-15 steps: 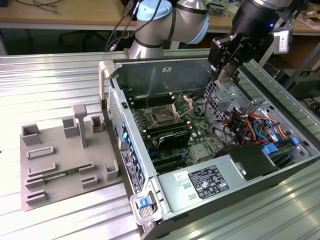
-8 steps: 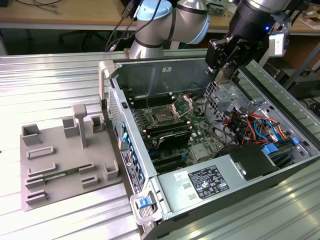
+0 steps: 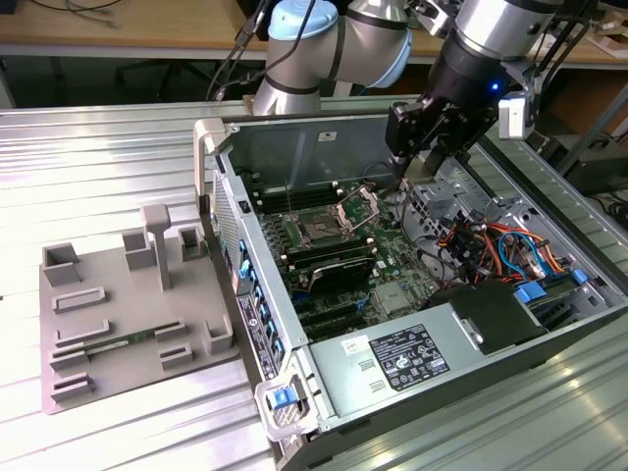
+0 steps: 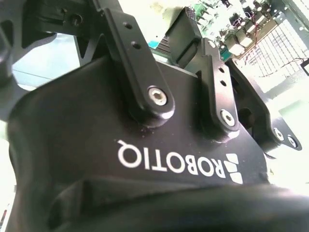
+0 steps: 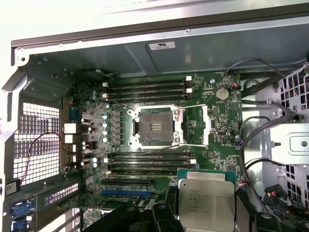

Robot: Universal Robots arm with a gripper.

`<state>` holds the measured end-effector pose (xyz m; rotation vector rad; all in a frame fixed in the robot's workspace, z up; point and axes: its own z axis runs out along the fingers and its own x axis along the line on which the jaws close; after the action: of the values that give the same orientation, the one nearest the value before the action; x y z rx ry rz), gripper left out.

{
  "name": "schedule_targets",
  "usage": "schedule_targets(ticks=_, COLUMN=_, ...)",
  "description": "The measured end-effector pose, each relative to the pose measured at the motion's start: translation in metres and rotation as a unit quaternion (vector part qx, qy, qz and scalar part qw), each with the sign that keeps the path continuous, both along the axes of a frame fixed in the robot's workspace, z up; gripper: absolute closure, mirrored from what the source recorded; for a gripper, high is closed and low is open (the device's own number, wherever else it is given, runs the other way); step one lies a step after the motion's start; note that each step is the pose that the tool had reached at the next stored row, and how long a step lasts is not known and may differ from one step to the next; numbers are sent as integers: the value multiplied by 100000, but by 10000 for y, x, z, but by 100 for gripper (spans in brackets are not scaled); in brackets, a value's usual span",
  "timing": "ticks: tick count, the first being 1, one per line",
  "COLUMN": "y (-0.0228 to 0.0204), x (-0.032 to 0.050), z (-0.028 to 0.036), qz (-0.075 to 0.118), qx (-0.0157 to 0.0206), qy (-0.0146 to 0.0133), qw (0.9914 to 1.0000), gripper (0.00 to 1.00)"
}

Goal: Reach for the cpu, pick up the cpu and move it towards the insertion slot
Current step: 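Pick up the cpu and move it towards the insertion slot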

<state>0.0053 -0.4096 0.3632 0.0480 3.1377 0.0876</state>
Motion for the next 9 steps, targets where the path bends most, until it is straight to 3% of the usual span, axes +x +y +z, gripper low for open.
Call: schedule_targets(ticks=9, y=0, x=-24, z=-55, qz=3, qx=3, qy=-1, qw=100000, gripper=45)
